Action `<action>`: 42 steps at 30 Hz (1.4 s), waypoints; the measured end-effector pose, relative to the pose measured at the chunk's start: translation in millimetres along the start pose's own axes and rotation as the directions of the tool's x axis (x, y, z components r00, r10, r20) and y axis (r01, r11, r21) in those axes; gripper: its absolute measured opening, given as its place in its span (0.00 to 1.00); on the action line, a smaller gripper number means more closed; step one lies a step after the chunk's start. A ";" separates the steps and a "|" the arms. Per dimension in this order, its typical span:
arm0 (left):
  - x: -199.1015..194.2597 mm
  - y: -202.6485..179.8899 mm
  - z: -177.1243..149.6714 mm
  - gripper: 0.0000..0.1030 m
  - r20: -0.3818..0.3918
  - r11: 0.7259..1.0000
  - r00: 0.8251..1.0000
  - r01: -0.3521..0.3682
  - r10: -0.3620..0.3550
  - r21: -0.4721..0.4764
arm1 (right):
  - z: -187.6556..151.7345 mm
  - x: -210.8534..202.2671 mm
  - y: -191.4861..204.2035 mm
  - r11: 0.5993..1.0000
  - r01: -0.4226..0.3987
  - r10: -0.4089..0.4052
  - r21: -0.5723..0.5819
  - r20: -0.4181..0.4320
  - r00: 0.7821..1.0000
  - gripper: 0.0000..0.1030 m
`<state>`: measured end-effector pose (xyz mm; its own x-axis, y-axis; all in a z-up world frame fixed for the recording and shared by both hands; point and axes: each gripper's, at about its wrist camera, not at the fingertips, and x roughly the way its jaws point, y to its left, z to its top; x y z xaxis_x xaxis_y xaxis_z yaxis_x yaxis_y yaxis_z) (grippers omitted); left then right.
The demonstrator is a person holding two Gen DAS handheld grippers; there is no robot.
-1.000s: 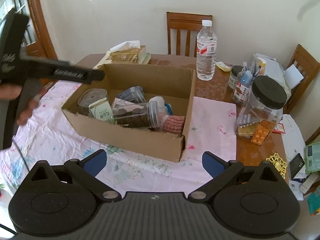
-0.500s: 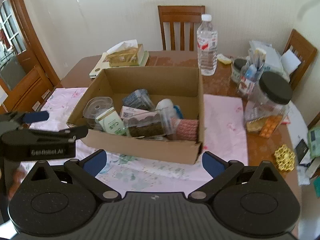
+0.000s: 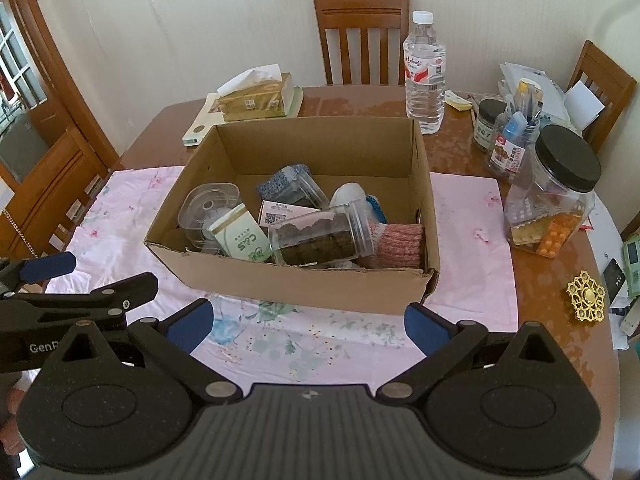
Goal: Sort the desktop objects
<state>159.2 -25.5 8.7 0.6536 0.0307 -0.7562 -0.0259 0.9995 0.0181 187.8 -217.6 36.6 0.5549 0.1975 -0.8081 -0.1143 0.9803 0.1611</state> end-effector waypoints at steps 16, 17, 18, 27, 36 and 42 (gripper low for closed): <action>3.3 9.4 1.4 0.96 -0.046 0.999 0.998 0.035 -0.036 -0.027 | 0.6 0.1 8.5 1.000 0.018 -0.018 -0.006 -0.012 1.000 1.00; 3.4 9.9 1.5 0.96 -0.047 0.999 0.998 0.035 -0.037 -0.028 | 0.7 0.2 9.1 1.000 0.019 -0.019 -0.006 -0.013 1.000 1.00; 3.7 10.4 1.7 0.96 -0.049 0.999 0.998 0.035 -0.036 -0.030 | 0.7 0.3 9.5 1.000 0.020 -0.020 -0.007 -0.015 1.000 1.00; 5.0 13.3 1.9 0.96 -0.054 0.999 0.998 0.036 -0.037 -0.029 | 0.7 1.5 12.0 1.000 0.024 -0.024 -0.011 -0.018 1.000 1.00; 5.2 13.9 2.3 0.96 -0.058 0.999 0.998 0.033 -0.035 -0.029 | 0.9 1.7 13.4 1.000 0.025 -0.025 -0.008 -0.019 1.000 1.00; 5.2 14.9 2.2 0.96 -0.061 0.999 0.998 0.035 -0.036 -0.027 | 0.8 2.1 14.0 1.000 0.026 -0.026 -0.009 -0.020 0.999 1.00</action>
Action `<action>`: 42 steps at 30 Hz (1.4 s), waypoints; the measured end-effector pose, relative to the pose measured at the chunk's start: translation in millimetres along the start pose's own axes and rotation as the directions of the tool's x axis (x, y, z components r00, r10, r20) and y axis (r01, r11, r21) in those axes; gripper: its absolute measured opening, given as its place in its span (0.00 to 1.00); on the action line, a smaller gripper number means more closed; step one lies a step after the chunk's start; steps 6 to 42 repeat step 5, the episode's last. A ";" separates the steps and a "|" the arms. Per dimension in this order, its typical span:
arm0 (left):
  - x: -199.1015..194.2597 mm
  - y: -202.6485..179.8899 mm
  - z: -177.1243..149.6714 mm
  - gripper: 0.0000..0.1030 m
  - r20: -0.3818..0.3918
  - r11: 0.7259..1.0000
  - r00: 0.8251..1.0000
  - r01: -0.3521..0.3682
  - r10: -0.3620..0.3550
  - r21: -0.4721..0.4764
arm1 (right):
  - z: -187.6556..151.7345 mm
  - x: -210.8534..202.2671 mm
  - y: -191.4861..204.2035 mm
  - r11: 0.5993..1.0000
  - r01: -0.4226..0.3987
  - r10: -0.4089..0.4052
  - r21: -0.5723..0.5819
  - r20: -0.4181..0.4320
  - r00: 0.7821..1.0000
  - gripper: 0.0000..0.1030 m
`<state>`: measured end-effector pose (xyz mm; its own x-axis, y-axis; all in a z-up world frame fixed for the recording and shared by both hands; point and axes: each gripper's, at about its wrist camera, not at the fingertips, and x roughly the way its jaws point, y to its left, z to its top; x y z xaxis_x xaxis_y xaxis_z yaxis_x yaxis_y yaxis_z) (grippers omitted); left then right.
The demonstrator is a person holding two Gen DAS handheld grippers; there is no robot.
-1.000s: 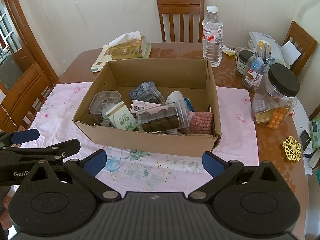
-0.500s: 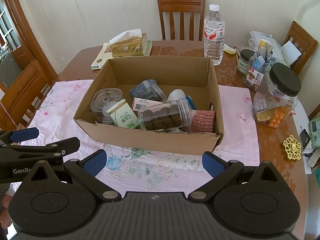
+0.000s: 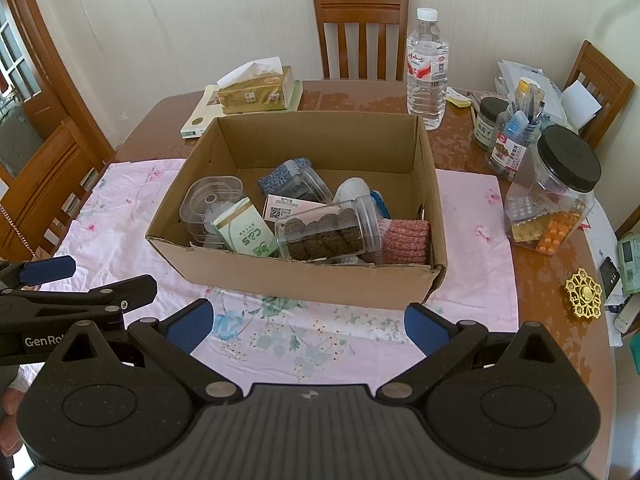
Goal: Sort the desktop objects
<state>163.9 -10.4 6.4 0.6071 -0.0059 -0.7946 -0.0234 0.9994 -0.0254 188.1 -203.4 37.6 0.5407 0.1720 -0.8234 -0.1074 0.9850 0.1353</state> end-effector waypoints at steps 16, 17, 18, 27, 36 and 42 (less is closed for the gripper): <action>0.0 0.5 -0.9 0.96 -0.004 1.000 1.000 -0.001 0.001 0.003 | -0.5 -0.1 -0.5 1.000 -0.001 0.001 0.002 0.001 1.000 1.00; 0.0 0.5 -0.9 0.96 -0.004 1.000 1.000 -0.001 0.001 0.003 | -0.5 -0.1 -0.5 1.000 -0.001 0.001 0.002 0.001 1.000 1.00; 0.0 0.5 -0.9 0.96 -0.004 1.000 1.000 -0.001 0.001 0.003 | -0.5 -0.1 -0.5 1.000 -0.001 0.001 0.002 0.001 1.000 1.00; 0.0 0.5 -0.9 0.96 -0.004 1.000 1.000 -0.001 0.001 0.003 | -0.5 -0.1 -0.5 1.000 -0.001 0.001 0.002 0.001 1.000 1.00; 0.0 0.5 -0.9 0.96 -0.004 1.000 1.000 -0.001 0.001 0.003 | -0.5 -0.1 -0.5 1.000 -0.001 0.001 0.002 0.001 1.000 1.00; 0.0 0.5 -0.9 0.96 -0.004 1.000 1.000 -0.001 0.001 0.003 | -0.5 -0.1 -0.5 1.000 -0.001 0.001 0.002 0.001 1.000 1.00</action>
